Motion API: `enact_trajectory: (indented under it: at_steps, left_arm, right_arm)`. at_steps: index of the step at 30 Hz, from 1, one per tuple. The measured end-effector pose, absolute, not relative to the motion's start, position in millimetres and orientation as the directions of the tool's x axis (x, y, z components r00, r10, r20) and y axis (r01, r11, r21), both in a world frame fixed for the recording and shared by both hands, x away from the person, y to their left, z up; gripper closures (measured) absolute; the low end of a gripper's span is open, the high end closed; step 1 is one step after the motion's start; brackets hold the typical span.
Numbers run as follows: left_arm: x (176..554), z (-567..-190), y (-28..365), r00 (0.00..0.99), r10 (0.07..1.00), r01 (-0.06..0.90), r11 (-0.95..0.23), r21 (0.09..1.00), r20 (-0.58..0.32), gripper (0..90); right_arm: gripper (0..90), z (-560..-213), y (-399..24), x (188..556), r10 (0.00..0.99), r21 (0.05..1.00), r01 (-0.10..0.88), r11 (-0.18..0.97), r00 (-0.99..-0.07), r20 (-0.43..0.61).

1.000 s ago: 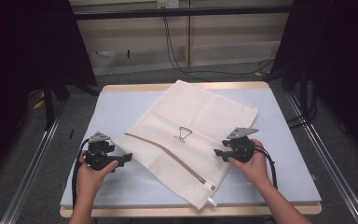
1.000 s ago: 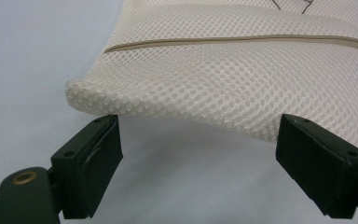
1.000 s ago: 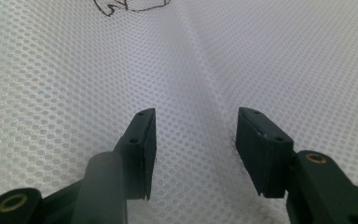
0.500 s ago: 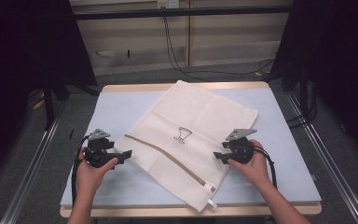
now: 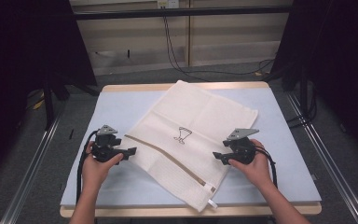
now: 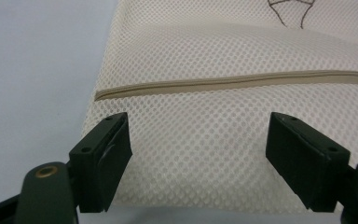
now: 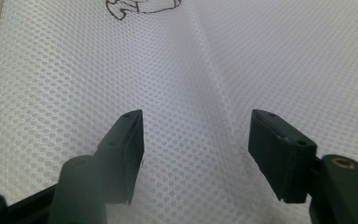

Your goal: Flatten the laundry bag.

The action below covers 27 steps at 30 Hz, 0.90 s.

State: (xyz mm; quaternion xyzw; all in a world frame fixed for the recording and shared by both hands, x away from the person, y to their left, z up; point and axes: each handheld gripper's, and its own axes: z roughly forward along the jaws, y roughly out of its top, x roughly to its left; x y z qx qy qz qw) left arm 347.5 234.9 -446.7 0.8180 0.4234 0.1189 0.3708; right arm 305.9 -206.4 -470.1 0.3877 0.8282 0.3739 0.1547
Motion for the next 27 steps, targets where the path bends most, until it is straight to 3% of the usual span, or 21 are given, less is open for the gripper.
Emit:
enact_trajectory:
  at_steps: [11, 19, 24, 27]
  left_arm:
    - [365.4, -465.8, 231.0, 0.625, 0.774, 0.626, -0.417, 0.659, -0.104, 24.1]
    - [370.0, -475.2, 227.8, 0.651, 0.756, 0.612, -0.464, 0.641, -0.074, 28.6]
    - [365.5, -475.2, 223.7, 0.646, 0.762, 0.606, -0.474, 0.638, -0.048, 35.3]
    - [363.4, -472.6, 220.8, 0.65, 0.759, 0.607, -0.49, 0.625, -0.035, 45.8]
  right_arm:
    - [39.2, -464.6, -220.4, 288.4, 0.772, 0.743, 0.522, 0.418, -0.635, 0.012]
    - [48.7, -471.5, -218.4, 276.9, 0.756, 0.71, 0.536, 0.456, -0.654, 0.008]
    - [58.6, -479.4, -213.6, 276.9, 0.756, 0.699, 0.546, 0.462, -0.654, 0.011]
    - [65.5, -479.6, -212.9, 277.9, 0.753, 0.697, 0.554, 0.456, -0.657, 0.028]
